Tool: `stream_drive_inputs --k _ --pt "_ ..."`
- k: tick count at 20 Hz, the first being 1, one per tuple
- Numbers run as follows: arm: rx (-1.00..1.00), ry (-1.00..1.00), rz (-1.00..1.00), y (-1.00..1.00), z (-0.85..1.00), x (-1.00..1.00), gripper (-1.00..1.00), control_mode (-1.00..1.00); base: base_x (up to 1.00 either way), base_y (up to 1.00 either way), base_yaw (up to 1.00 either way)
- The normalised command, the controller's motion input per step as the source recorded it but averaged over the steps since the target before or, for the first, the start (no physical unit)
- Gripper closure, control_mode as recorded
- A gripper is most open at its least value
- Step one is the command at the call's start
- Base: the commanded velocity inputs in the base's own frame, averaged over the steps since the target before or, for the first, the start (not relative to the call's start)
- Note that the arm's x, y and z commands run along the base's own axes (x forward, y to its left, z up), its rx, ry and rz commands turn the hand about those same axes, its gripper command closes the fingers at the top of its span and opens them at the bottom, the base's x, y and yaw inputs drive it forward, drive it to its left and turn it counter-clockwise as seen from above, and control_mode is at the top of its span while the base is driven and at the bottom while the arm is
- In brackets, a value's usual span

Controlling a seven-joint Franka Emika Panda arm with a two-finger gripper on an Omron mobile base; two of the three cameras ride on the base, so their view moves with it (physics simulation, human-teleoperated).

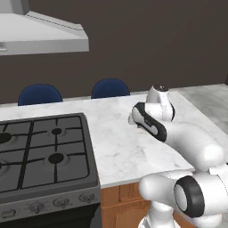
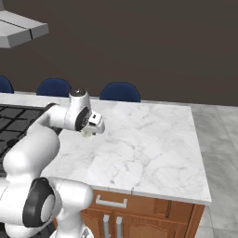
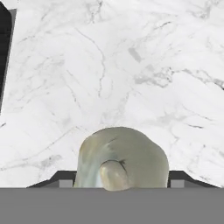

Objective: Place the beer on the top shelf of the fridge to keep it out of children's reach, and place the mushroom and garlic on lower shelves for easy access.

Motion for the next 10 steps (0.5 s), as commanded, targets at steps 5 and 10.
stream_drive_inputs --k 5,10 --pt "0.0 -0.23 0.0 -0.04 0.5 -0.79 1.0 -1.0 0.0 0.0 0.0" --pt "0.0 -0.14 0.0 0.0 0.7 -0.8 1.0 -1.0 0.0 0.0 0.0"
